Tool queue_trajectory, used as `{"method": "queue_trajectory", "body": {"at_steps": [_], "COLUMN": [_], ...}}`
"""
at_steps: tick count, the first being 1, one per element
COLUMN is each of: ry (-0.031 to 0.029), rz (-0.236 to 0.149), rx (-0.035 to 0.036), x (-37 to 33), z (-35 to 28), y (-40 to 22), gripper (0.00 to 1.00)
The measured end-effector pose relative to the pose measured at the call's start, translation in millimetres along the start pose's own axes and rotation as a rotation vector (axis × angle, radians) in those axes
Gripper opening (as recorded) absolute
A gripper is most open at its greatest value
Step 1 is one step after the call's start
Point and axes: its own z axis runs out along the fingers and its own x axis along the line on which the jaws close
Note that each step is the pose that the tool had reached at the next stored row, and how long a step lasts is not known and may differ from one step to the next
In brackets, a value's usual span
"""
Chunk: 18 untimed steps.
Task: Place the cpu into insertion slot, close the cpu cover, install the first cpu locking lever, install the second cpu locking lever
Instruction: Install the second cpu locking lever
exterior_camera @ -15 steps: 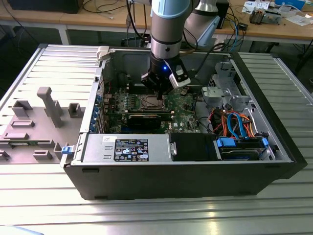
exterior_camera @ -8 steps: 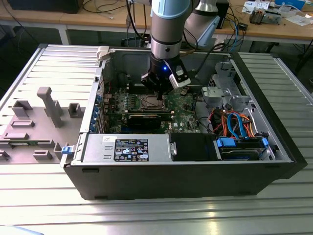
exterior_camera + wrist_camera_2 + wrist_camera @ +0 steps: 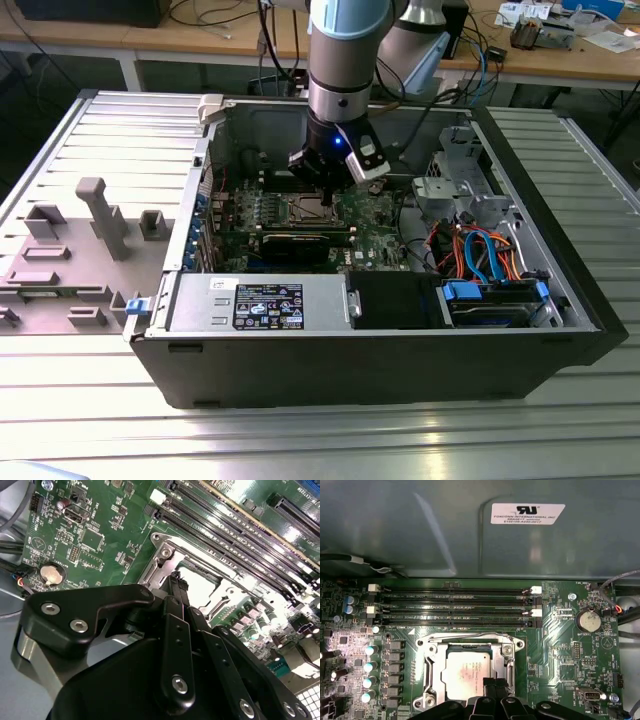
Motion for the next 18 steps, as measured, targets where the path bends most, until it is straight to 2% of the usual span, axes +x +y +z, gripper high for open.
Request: {"method": "queue_trajectory", "body": {"at_steps": [2, 4, 9, 12, 18], "ry": [0.0, 0.0, 0.0, 0.0001, 0.0], "rz": [0.0, 0.0, 0.0, 0.0, 0.0], "rx": [0.0, 0.0007, 0.0029, 0.0036, 0.0035], "x": [0.1, 0.1, -0.1, 0.0, 0.5], "z": [-0.8, -3.1, -15.4, -15.6, -16.1], "y": [-9.4, -9.5, -8.5, -9.3, -17.3], "gripper": [0.11, 0.11, 0.11, 0.11, 0.11]}}
